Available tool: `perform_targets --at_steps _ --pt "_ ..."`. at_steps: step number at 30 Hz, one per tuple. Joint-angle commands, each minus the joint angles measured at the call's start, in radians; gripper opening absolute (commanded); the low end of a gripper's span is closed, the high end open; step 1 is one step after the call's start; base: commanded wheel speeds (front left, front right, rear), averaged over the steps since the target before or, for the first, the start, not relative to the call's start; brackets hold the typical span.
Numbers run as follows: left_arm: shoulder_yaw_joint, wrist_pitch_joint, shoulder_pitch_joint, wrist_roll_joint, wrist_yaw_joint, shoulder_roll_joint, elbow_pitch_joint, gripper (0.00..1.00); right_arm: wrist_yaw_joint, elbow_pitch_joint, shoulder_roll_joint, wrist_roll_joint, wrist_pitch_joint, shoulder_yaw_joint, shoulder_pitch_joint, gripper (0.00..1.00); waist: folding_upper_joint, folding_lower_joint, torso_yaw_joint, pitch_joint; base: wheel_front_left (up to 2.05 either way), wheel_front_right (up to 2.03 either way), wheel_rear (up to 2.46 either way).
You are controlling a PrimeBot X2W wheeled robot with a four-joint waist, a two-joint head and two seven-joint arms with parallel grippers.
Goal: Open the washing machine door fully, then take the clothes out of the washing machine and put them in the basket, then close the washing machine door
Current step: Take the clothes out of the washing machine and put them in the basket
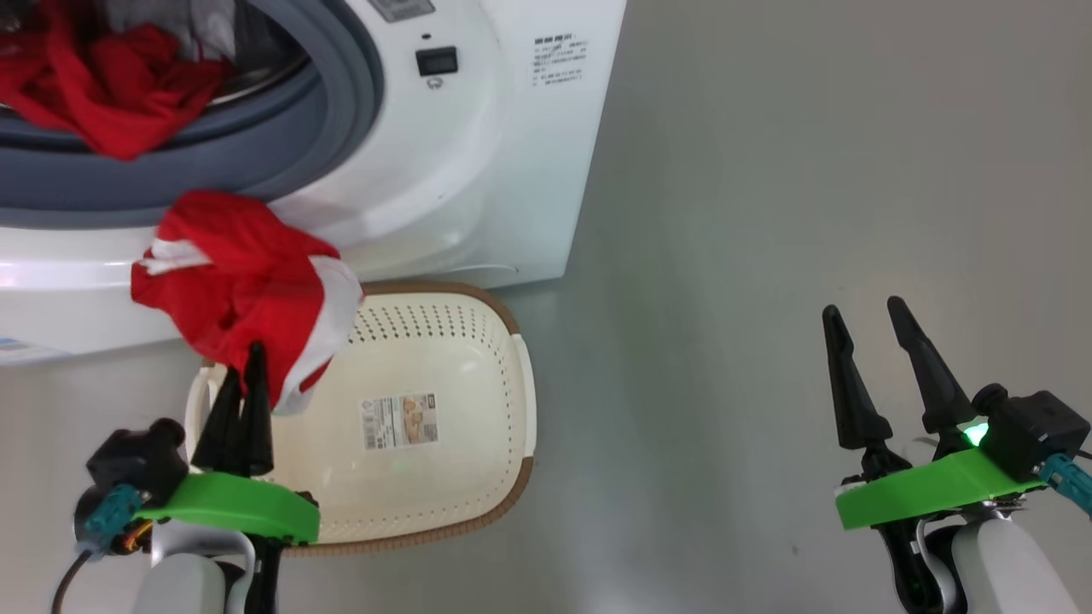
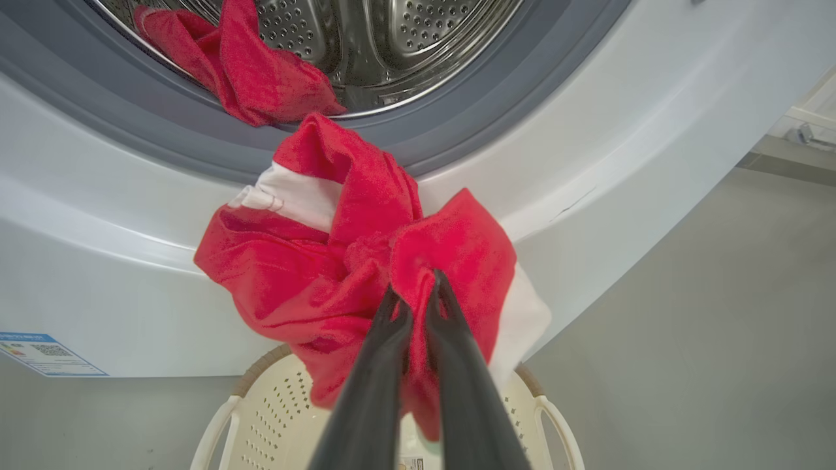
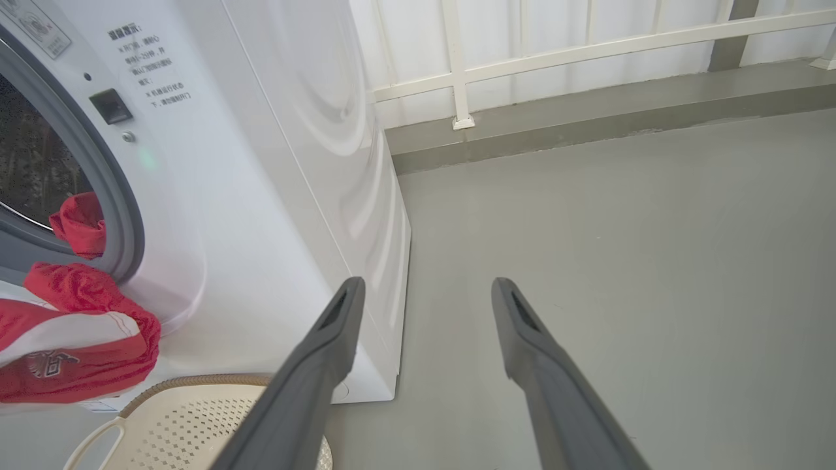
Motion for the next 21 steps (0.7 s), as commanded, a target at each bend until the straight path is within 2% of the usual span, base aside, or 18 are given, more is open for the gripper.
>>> perform_targets --at_steps 1,21 --pt "0.019 -0.005 -0.018 0.004 -0.006 0.022 0.011 0.00 0.007 -0.027 -0.002 0.002 -0.006 0.021 -0.020 1.00 -0.0001 0.0000 -0.006 0.031 0.00 0.00 0.00" --pt "-0.070 -0.005 -0.225 0.001 -0.006 0.046 0.327 0.00 0.007 -0.066 -0.007 -0.013 -0.006 0.014 -0.084 1.00 -0.0001 0.0000 0.000 0.255 0.00 0.00 0.00"
